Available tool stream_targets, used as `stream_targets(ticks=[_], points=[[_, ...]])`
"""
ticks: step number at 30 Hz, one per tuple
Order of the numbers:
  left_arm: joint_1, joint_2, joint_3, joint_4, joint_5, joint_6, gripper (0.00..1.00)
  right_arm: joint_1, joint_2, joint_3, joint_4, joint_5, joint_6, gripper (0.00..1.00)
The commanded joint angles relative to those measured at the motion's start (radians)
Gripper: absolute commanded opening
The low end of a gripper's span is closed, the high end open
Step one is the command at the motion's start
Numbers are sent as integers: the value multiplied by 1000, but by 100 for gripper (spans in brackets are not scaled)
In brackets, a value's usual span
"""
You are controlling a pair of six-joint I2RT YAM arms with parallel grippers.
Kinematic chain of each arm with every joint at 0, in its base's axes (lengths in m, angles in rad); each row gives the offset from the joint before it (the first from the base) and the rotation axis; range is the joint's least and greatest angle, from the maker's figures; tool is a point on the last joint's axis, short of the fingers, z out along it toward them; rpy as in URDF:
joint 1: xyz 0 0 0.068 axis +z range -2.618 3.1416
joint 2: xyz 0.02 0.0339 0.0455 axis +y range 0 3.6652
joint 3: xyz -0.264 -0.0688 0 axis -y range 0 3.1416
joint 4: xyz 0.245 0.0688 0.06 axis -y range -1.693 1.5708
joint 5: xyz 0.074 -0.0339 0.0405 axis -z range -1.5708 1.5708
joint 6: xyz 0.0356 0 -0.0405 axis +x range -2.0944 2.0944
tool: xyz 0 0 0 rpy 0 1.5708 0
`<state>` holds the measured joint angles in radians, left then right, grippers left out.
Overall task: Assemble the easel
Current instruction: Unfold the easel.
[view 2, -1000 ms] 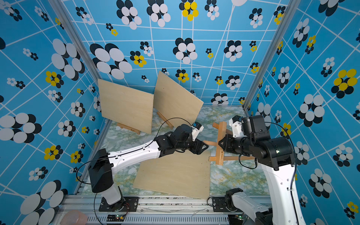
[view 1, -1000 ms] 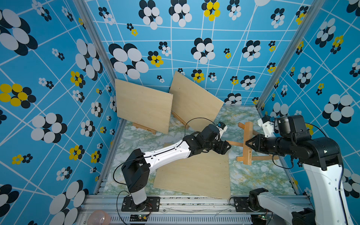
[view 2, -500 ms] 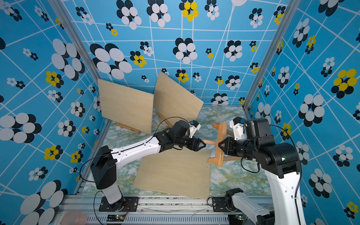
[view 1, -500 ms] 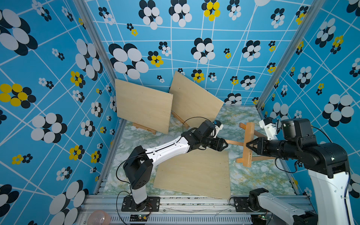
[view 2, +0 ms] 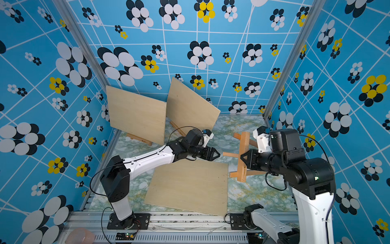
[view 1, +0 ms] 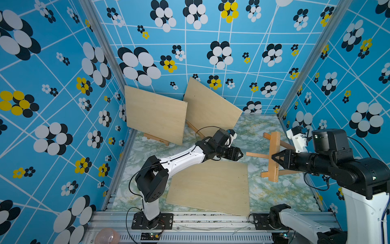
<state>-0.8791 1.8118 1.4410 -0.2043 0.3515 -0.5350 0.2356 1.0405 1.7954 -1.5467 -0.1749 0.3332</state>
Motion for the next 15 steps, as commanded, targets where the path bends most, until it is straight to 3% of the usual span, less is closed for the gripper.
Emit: stream_targets(ticks=[1, 7, 15], points=[[-3, -75, -8, -16, -4, 16, 80, 5, 36, -47, 19, 248, -47, 0], [-2, -229, -85, -112, -53, 41, 84, -36, 182, -121, 110, 535, -109, 0], [45, -446, -262, -174, -92, 49, 85, -51, 466, -48, 203, 994, -186, 0]])
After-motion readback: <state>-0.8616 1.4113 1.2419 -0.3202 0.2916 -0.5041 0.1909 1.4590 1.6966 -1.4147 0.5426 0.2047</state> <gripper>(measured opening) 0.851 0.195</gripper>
